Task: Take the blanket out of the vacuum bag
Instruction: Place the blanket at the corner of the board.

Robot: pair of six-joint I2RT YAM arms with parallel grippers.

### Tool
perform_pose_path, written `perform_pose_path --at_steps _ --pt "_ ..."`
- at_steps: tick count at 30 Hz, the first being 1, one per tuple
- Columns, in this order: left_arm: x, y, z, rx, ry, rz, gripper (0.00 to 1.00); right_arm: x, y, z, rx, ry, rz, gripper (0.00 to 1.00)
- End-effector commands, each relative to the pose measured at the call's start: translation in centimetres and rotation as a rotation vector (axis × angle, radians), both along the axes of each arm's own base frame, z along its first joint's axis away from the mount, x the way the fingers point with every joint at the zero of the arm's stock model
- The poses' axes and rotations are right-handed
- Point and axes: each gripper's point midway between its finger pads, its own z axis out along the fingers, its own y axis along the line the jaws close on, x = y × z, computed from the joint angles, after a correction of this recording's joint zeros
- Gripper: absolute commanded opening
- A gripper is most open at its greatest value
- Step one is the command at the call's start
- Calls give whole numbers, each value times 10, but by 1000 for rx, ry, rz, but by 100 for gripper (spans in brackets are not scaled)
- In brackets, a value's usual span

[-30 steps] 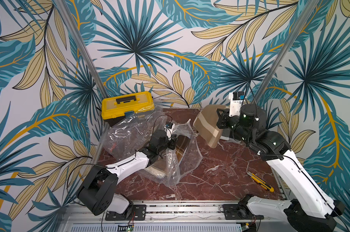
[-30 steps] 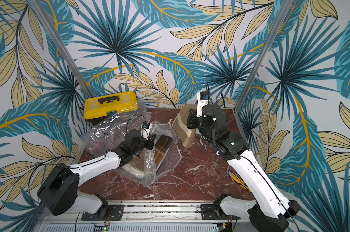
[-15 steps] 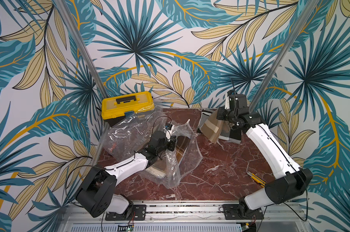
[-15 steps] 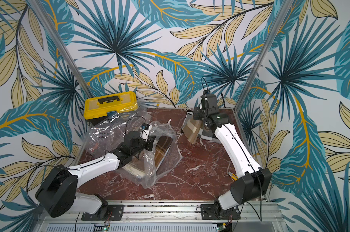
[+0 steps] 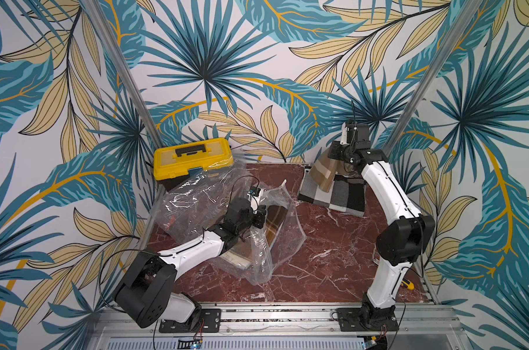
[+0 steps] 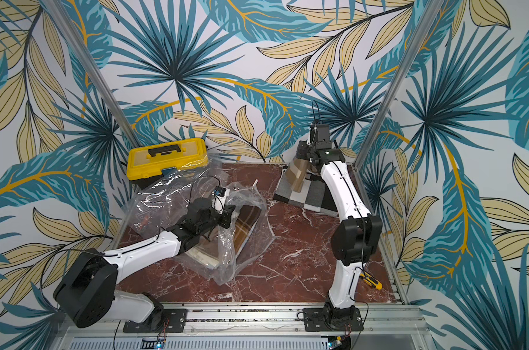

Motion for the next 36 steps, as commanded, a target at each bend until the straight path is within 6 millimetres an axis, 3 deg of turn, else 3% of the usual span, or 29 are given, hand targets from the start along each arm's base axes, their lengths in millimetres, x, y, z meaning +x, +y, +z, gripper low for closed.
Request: perform_pose_path --at_steps 1,4,8,16,21,26,27,28,30,34,36 --pt "3 4 -7 28 12 14 0 20 -1 26 20 -93 -10 0" --pt "4 4 -9 29 16 14 0 31 -13 21 -7 -110 -63 0" --pt "6 4 -13 22 25 9 0 27 -35 -21 -63 -16 -140 0" --pt "7 -2 -19 13 39 -20 0 -29 -87 -123 -149 166 -282 0" --pt "6 -3 -18 7 42 -32 0 -58 -109 -160 -111 252 -332 0" --pt "4 -5 -18 1 49 -41 0 -67 -110 -166 -127 299 -322 0" --pt "3 -5 -18 -4 51 -43 0 -69 -110 -163 -140 302 -324 10" --pt "2 -5 -18 -7 54 -44 0 -72 -111 -157 -162 298 -333 27" --pt "1 -5 -19 -12 60 -46 0 -78 -106 -142 -234 279 -338 48" --pt "2 -7 -22 -21 65 -48 0 -80 -76 -110 -390 238 -279 61" --pt "3 -9 -21 -29 65 -51 0 -75 -55 -111 -404 247 -223 65"
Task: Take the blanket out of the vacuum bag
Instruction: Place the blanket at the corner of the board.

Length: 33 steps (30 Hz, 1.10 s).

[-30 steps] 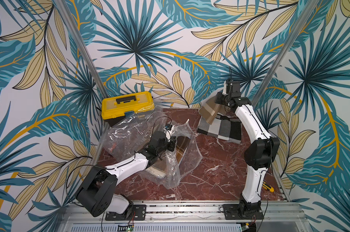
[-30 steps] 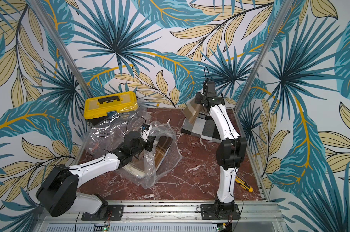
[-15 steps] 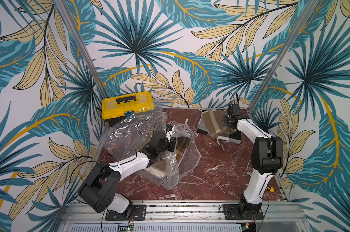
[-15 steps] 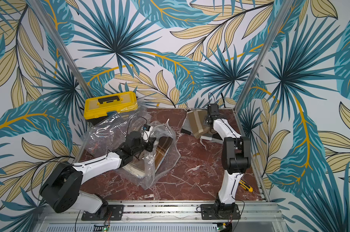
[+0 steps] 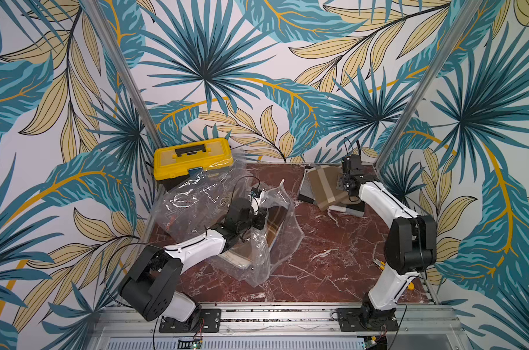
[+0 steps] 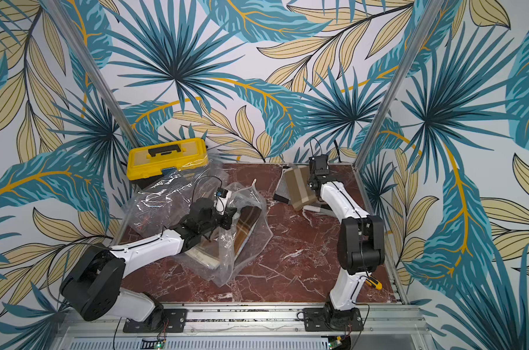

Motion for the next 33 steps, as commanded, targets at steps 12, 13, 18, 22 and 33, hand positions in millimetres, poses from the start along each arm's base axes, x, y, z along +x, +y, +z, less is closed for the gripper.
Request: perform_pose_path --at_steps 12,13,18,22,33 --pt "-2 -1 3 -26 7 -9 0 35 87 -68 -113 286 216 67" --pt "-2 0 3 -25 7 -6 0 36 87 -71 -116 297 218 67" --pt "-4 3 -3 -21 13 8 0 34 90 -88 -110 347 229 67" --pt "-5 2 -5 -26 20 1 0 28 83 -104 -144 393 210 69" --pt "-8 5 -6 -15 21 4 0 32 82 -126 -142 426 211 70"
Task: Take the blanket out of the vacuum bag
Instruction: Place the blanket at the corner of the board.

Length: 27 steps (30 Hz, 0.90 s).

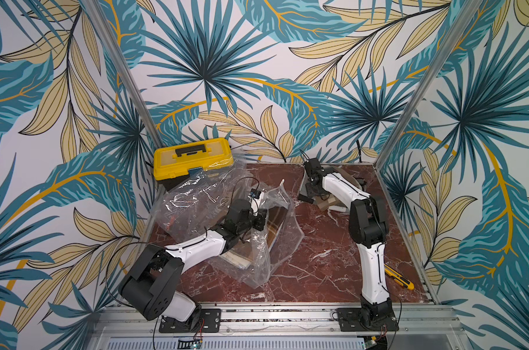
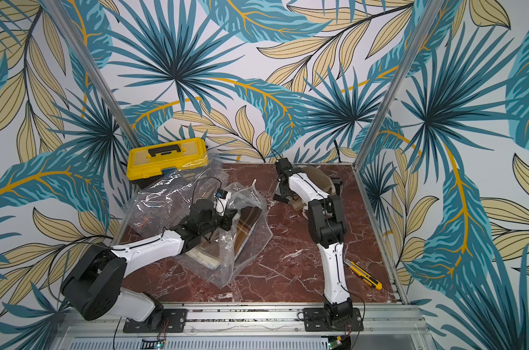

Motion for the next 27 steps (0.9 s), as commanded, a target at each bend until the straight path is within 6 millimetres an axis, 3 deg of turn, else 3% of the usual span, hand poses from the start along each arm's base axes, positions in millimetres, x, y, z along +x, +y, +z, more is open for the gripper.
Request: perform_pose_path --at_steps 1,9,16,18,20,24,27 --pt "-5 6 -1 7 2 5 0 -1 -9 -13 -43 43 -10 70" --pt "-6 7 -3 16 2 3 0 3 -36 -14 -27 56 -62 66" --pt "-5 6 -3 12 6 0 0 3 -35 -18 80 69 -71 38" --pt "-6 5 -4 12 8 -3 0 3 -32 -19 99 73 -67 25" --pt "-6 6 -4 15 8 -2 0 2 -30 -23 116 83 -66 3" --pt "-7 7 -3 20 7 -2 0 0 -24 -22 197 86 -79 0" --pt "-7 7 -4 22 10 -1 0 4 -11 -4 370 31 -99 0"
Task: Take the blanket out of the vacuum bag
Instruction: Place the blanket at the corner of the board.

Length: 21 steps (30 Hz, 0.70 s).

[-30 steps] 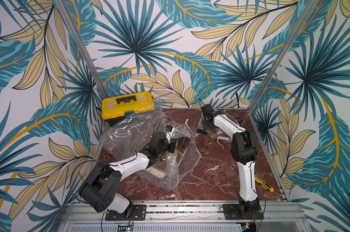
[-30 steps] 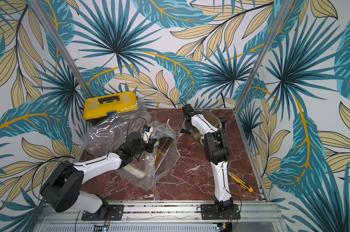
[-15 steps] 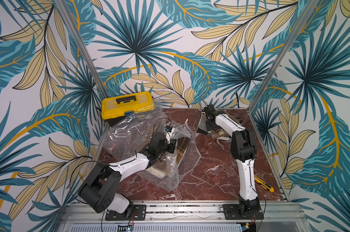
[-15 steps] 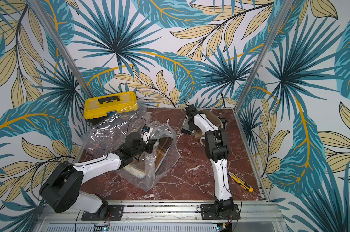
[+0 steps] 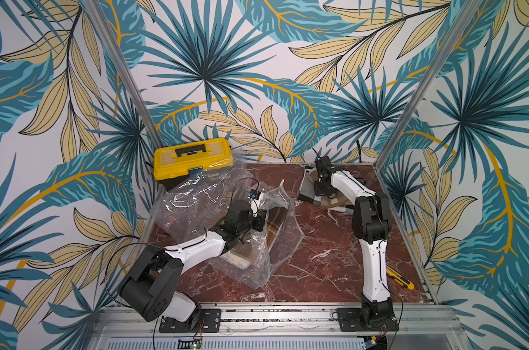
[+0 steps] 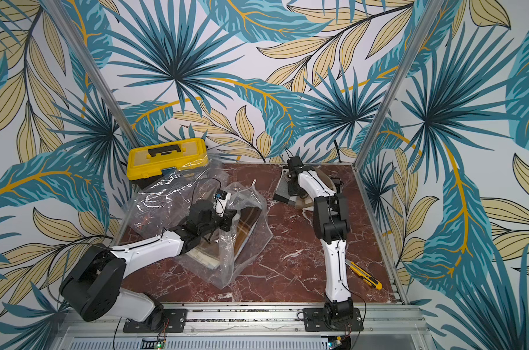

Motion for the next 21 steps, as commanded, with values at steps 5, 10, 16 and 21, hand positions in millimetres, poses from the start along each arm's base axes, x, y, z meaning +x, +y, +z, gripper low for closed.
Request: perform_pose_path --at_steps 5,10,16,21 --pt "-5 4 -7 17 19 -7 0 16 41 61 475 -150 -48 0" --pt "-6 3 -11 16 34 -9 0 36 51 91 660 -228 -87 0" --pt "-8 5 -18 27 42 -8 0 54 58 79 761 -245 -144 0" --pt "-9 8 -18 37 41 -4 0 59 64 54 797 -217 -175 0"
